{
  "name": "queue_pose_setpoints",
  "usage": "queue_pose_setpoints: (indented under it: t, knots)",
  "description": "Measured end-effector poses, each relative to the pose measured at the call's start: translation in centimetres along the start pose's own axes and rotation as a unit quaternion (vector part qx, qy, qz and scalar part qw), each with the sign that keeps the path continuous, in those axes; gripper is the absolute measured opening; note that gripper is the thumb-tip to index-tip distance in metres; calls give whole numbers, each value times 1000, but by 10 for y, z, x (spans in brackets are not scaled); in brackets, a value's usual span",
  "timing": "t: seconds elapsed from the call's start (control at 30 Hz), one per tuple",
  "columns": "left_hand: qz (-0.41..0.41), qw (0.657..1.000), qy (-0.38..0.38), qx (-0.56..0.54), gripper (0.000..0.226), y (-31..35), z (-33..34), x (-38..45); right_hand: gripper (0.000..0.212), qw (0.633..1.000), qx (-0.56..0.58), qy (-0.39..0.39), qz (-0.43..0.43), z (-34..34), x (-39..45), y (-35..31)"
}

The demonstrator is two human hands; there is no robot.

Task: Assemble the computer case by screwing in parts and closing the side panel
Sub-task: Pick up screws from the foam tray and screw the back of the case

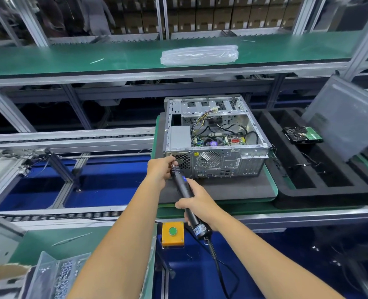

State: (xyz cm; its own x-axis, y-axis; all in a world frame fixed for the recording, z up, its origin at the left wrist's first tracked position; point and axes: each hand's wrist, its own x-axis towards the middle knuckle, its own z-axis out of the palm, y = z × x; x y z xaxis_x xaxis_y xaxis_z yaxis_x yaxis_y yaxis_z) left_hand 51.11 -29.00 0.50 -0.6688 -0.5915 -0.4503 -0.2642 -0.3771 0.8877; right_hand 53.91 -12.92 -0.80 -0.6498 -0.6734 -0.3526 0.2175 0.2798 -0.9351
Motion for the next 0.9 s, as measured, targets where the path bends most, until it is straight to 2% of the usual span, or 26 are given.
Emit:
queue_pose_setpoints:
  t: [0.13, 0.33, 0.47, 0.9]
  knots:
    - [-9, 1000, -14, -22, 8, 1, 0, 0, 60, 1000, 5, 12, -13, 5, 2, 2]
    - [-7, 999, -18, -36, 13, -4, 0, 4, 69, 1000, 20, -3, -4, 11, 7, 0]
    - [-15, 997, -57, -54, 17, -8, 0, 6, 76, 998, 53, -19, 5, 16, 10, -2]
    - [0, 998, -51, -23, 19, -8, -1, 16, 73, 999, 41, 1, -2, 15, 17, -2]
